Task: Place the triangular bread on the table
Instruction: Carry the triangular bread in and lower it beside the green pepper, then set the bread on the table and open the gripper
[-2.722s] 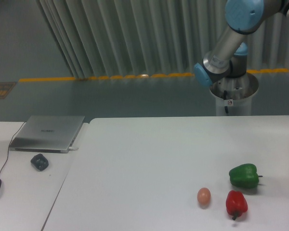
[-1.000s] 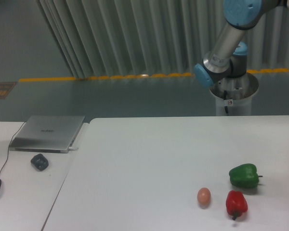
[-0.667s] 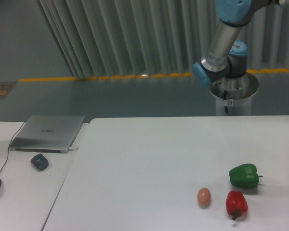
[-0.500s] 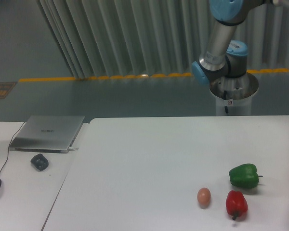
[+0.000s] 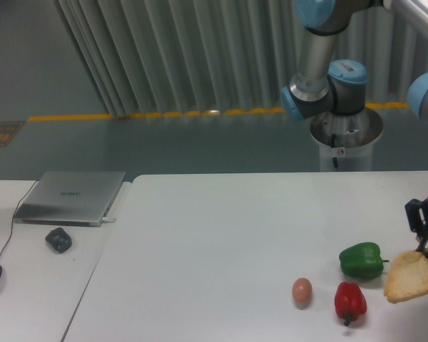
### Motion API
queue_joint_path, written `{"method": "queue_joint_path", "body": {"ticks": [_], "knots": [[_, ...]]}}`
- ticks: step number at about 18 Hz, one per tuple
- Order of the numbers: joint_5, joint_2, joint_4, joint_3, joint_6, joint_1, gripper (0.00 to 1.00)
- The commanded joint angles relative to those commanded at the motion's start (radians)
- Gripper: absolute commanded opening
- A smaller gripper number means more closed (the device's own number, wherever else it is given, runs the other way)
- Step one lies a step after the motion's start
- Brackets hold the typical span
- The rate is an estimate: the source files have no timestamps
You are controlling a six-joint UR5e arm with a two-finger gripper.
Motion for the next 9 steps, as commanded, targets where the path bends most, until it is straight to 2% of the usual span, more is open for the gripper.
{"method": "queue_joint_path", "body": {"ticks": [3,7,9], "knots": [[0.027,-0.009,0.025,-0.011,0.000,-0.006,0.19],[0.028,-0.015,0.048,-0.020,0.003,-0.008,0.29],[0.028,-0.022,0.051,-0.022,0.005,-0.008,0.42]]}}
